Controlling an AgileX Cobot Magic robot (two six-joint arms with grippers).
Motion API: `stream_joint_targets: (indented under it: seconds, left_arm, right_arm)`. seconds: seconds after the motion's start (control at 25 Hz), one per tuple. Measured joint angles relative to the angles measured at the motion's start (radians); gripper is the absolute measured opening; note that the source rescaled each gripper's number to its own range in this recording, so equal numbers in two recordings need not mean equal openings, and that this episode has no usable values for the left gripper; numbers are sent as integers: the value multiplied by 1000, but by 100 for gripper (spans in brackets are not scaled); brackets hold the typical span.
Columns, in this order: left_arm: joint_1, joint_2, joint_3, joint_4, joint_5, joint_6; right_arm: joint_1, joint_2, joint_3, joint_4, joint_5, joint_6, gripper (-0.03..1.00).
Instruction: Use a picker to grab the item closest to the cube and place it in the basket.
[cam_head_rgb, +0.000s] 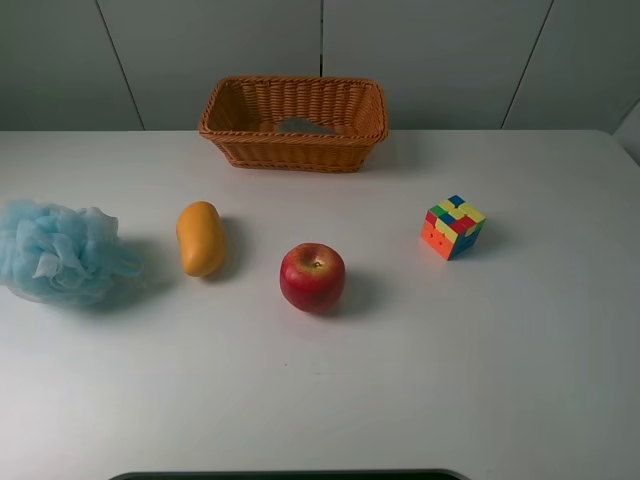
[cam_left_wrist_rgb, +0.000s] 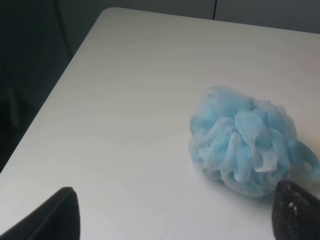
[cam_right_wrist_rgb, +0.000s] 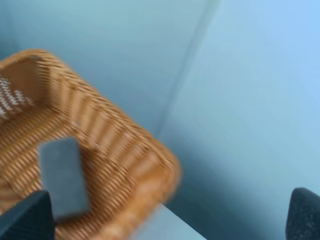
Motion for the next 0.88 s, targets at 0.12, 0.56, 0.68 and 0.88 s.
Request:
stream_joint_targets:
  seconds: [0.12,0.56,0.68,0.88]
  left_arm:
    - [0,0,0,0,0,0]
    - [0,0,0,0,0,0]
    - [0,0,0,0,0,0]
    - [0,0,0,0,0,0]
  right_arm:
    - [-121,-111,0,-16,146,18,100]
    - [-367,-617,462,65,168,38,100]
    - [-325,-794,658,100,73,61,100]
    - [-279,-1092,955,113,-24,131,100]
